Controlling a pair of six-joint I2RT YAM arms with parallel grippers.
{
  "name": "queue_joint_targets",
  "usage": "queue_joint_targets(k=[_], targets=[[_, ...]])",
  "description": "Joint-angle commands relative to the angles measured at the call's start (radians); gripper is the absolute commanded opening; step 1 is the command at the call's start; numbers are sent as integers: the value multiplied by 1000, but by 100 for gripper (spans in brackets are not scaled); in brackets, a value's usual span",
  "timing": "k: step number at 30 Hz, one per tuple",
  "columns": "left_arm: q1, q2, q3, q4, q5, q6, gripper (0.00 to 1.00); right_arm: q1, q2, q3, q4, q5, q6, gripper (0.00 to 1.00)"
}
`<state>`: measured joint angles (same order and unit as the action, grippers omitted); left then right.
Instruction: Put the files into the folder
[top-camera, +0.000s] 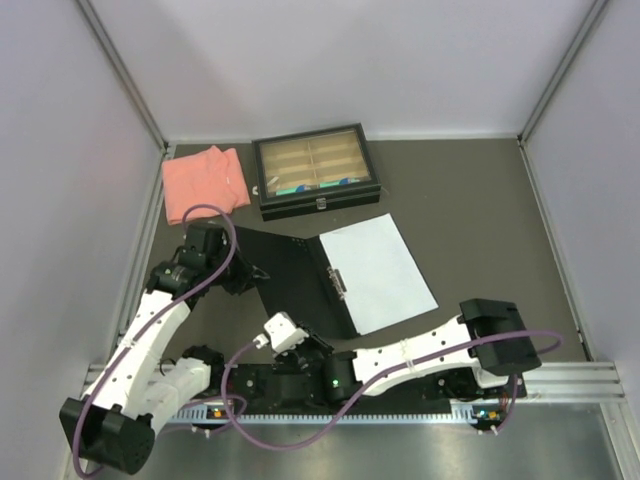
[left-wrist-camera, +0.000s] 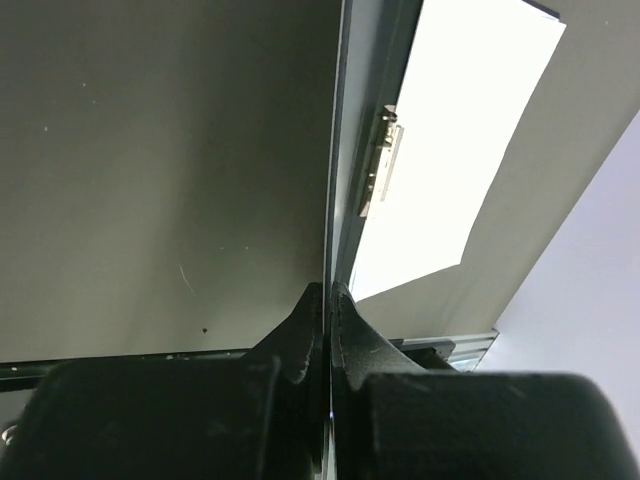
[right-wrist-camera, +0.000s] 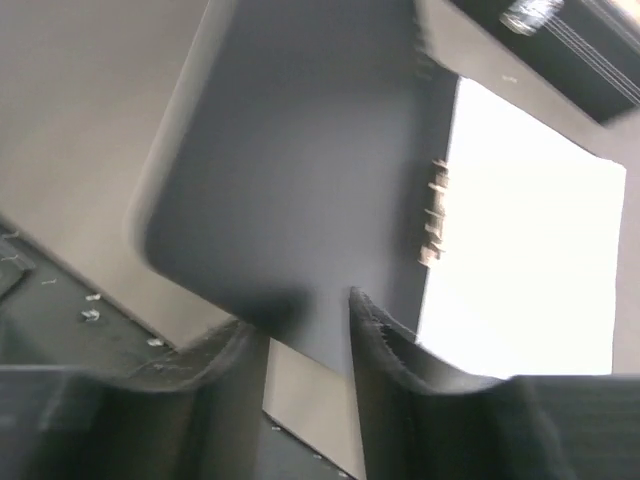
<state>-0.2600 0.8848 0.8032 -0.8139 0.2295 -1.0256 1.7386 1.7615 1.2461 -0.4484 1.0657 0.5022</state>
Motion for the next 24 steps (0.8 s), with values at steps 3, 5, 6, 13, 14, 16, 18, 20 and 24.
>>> queue_joint_targets(k=[3,5,6,13,14,16,18,20,24], targets=[[1,-21,44,-38,-39,53,18,18,-62,29,-358,191,441,0],[1,-23,50,-16,-32,103,69,12,-120,-37,-293,131,473,0],[1,-24,57,-7,-24,123,76,-3,-147,-69,-244,96,461,0],[1,-78,194,39,-102,284,98,-166,-459,-506,281,-417,414,0],[1,-78,206,36,-117,294,98,-189,-506,-531,299,-455,418,0],[1,-81,223,33,-140,311,98,-235,-551,-577,316,-542,435,0],[1,-78,223,38,-142,315,98,-261,-618,-623,332,-593,458,0],[1,-76,205,54,-124,312,98,-301,-666,-654,338,-650,484,0],[1,-67,159,102,-64,306,98,-367,-793,-744,283,-682,576,0]])
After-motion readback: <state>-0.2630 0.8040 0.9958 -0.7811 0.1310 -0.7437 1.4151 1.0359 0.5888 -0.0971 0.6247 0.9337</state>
